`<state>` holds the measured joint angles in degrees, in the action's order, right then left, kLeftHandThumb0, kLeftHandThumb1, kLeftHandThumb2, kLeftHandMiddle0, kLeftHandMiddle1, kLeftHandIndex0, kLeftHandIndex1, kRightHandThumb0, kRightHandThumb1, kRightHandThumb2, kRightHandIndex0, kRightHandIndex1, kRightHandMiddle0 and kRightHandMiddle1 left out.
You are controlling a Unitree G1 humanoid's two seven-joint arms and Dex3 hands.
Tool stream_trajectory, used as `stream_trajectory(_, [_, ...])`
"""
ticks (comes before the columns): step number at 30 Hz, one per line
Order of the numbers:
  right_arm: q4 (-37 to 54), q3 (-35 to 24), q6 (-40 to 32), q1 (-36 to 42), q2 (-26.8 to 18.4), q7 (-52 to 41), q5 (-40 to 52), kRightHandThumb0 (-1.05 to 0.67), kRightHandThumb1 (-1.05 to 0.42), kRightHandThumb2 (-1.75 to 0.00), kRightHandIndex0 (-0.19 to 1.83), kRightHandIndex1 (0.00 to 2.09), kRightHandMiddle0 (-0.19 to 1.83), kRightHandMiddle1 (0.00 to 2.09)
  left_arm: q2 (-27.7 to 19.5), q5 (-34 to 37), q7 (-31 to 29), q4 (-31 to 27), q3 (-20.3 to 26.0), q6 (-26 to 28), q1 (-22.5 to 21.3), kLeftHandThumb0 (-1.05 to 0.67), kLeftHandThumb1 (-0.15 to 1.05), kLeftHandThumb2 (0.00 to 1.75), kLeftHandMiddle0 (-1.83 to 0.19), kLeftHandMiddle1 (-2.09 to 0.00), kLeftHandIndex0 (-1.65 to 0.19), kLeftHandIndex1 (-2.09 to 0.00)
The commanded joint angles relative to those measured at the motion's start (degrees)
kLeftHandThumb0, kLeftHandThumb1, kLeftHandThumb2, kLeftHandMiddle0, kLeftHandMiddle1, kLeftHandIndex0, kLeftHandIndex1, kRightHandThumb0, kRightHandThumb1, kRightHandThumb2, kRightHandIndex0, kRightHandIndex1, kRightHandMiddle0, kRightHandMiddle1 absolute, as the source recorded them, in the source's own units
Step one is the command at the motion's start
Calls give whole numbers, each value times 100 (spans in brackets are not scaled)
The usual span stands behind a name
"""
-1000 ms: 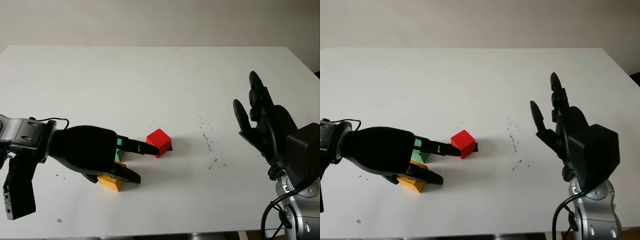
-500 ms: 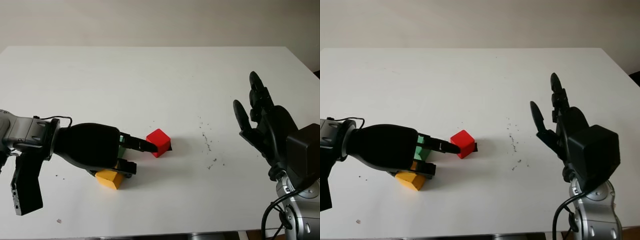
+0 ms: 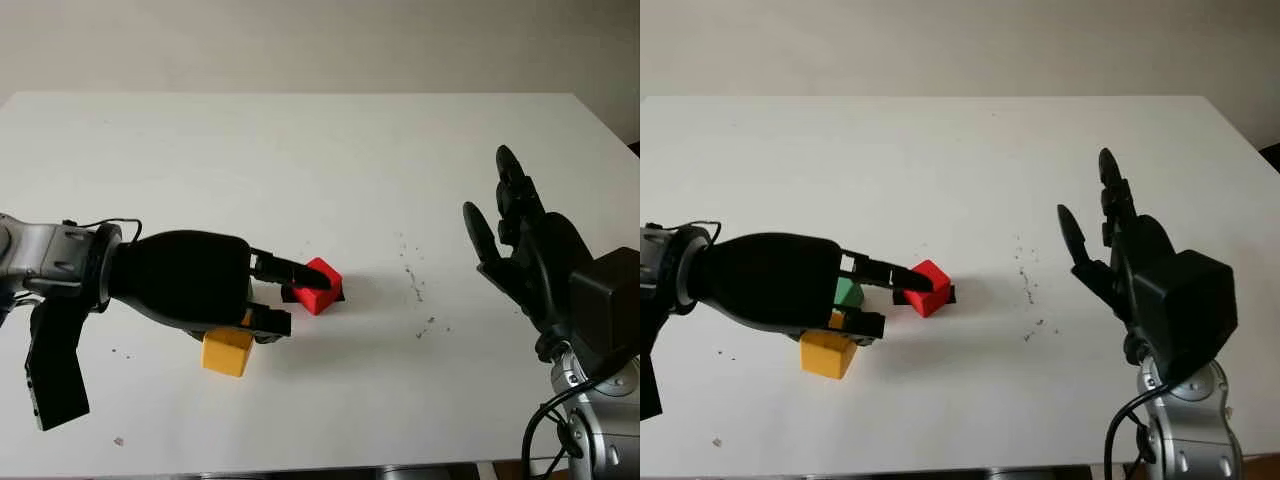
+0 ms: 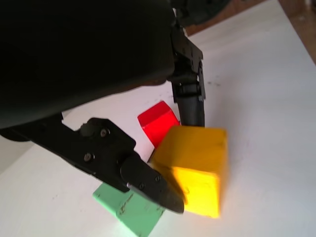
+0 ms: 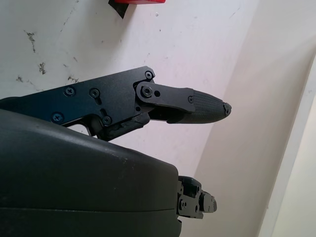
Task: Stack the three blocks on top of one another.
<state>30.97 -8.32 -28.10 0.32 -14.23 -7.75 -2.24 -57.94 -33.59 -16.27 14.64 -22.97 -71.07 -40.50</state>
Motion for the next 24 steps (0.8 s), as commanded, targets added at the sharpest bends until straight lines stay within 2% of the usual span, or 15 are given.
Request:
stream_trajectory(1, [-17,25,85,-28,-40,13,-26,-65,-105,-51,-17,6,-12,5,-304,959,-665,-159,-275,397,46,-24,88,5,-23,-5,-42,-136])
stream_trajectory(3, [-28,28,96,-27,-37,7,-12,-66,-105,-51,-17,5,-13,5,-409,1768,-1311,-291,-372,779,95,-29,90,6,-22,-5,-47,-119])
stream_trajectory(5, [-38,31,108,-21,-49,3,-14,-66,-105,-51,-17,5,-13,5,-438,2307,-1838,-432,-327,1083,110,-32,91,6,-21,-5,-48,-114])
stream_trajectory(8, [-47,21,111,-22,-42,11,-2,-66,-105,-50,-17,5,-13,5,-386,2886,-2410,-600,-138,1523,125,-37,92,6,-20,-5,-50,-115])
stream_trajectory(14, [-150,61,226,-54,-73,15,-63,-66,-105,-51,-16,6,-12,5,-154,3750,-3334,-857,223,2660,88,-36,94,6,-14,-4,-44,-117])
stream_trajectory(18, [-181,70,277,-60,-96,-5,-94,-65,-105,-51,-16,6,-12,6,152,3926,-3704,-800,477,3212,4,-33,96,7,-11,-4,-41,-116])
stream_trajectory(22, [-162,51,279,-51,-87,-4,-79,-64,-105,-51,-16,6,-11,6,698,4079,-3656,-479,828,3752,-128,-32,97,6,-12,-5,-40,-118])
stream_trajectory(24, [-168,51,291,-42,-78,10,-87,-65,-105,-51,-16,6,-12,6,878,4006,-3657,-392,943,3938,-200,-34,100,6,-10,-5,-34,-125])
